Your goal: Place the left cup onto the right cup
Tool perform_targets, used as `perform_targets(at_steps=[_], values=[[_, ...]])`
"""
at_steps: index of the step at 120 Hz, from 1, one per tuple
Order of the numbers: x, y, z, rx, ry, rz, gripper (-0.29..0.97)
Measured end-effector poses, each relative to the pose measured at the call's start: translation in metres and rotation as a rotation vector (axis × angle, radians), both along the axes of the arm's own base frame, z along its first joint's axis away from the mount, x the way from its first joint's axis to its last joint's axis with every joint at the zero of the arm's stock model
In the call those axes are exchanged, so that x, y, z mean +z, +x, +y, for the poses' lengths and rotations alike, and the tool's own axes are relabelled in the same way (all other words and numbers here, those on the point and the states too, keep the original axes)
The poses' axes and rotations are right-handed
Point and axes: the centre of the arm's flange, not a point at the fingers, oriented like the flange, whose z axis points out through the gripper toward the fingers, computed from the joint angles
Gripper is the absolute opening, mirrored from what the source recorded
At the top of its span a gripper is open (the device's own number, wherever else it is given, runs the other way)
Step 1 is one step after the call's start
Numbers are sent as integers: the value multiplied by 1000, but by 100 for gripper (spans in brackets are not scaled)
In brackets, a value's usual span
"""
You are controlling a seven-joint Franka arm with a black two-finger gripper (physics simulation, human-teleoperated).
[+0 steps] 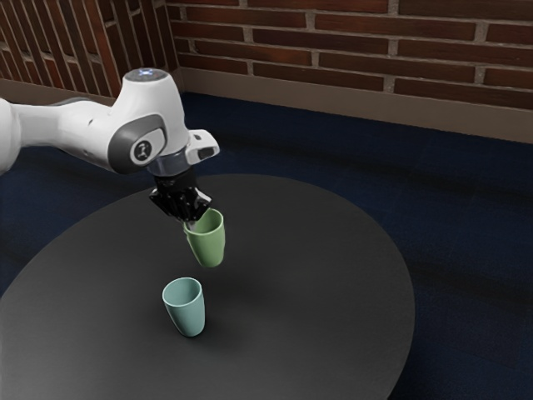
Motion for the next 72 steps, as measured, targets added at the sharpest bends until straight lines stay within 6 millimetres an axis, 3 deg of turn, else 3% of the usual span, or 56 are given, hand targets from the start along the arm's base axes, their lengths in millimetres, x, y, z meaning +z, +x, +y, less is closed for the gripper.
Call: perform_targets(at_steps=[31, 72], values=[[20, -40, 4, 20, -8, -16, -11], [22, -71, 6, 48, -14, -12, -11]])
